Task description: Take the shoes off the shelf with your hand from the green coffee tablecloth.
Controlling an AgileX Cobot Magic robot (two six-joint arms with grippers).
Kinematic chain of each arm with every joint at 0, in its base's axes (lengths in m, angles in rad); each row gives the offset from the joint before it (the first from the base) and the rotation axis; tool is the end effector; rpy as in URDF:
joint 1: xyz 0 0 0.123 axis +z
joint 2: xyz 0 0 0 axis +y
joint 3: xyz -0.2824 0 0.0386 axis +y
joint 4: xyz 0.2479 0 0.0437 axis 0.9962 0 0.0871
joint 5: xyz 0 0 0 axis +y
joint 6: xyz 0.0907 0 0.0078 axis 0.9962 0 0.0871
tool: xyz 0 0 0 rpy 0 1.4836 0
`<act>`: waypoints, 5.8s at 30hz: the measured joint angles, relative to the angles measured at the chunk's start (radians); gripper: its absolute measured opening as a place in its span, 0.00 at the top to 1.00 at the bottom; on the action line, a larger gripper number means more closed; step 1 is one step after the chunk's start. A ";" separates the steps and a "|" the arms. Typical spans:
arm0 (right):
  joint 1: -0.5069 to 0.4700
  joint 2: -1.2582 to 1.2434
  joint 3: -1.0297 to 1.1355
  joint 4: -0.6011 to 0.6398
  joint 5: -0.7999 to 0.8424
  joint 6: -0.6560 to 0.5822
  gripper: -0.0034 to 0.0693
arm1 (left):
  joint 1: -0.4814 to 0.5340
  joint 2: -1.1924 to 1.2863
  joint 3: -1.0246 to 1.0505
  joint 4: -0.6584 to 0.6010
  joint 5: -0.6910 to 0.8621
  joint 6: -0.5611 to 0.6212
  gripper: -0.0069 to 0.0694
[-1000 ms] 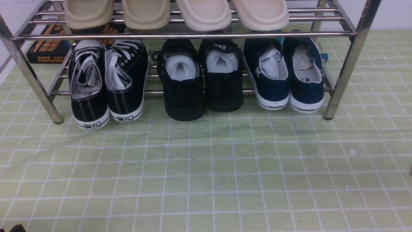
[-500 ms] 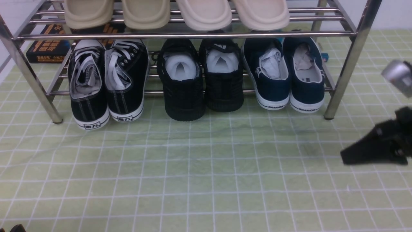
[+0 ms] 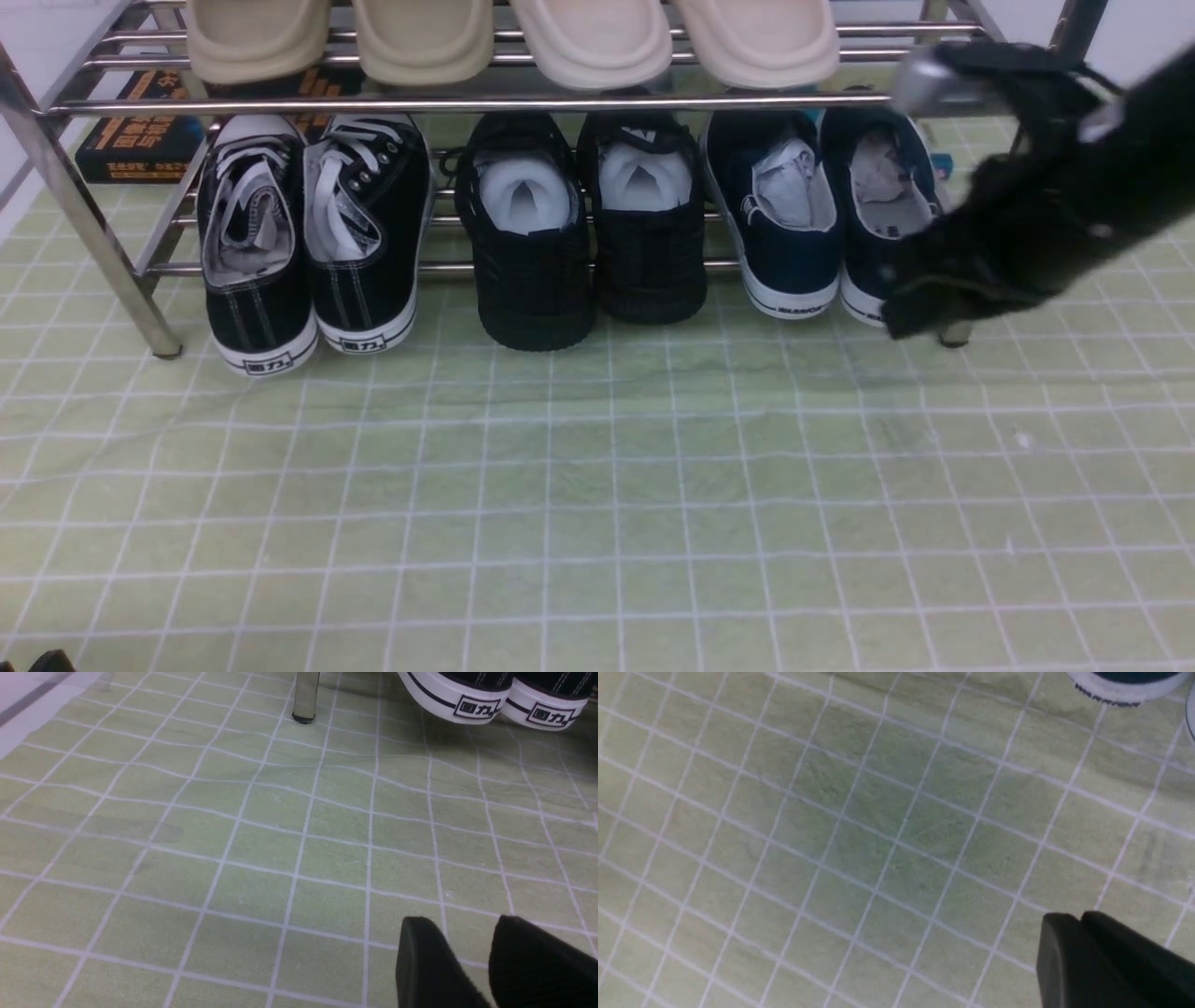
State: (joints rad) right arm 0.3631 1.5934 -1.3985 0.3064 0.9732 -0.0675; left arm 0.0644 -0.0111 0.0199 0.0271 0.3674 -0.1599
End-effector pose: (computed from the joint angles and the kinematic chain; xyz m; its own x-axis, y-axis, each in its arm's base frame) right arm 0.3095 0.1419 0.3224 -0.8597 -0.2143 -0.4637 -0.3671 0.8904 0.2692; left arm 0.0525 0.0043 0.1739 -0.2718 -0.1520 -0.9503 -0.1111 0.9858 -0.1259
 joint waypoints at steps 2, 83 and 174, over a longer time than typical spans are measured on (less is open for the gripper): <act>0.028 0.054 -0.059 -0.051 0.001 0.038 0.81 | 0.000 0.000 0.000 0.000 0.000 0.000 0.60; 0.058 0.235 -0.333 -0.131 0.011 0.055 0.89 | 0.000 0.000 0.000 0.001 0.000 0.000 0.59; 0.576 0.075 0.019 -0.390 0.081 0.524 0.87 | 0.000 0.000 0.000 0.001 0.000 0.000 0.59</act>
State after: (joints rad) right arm 0.9394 1.6680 -1.3792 -0.0837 1.0537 0.4565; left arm 0.0644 -0.0111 0.0199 0.0280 0.3674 -0.1599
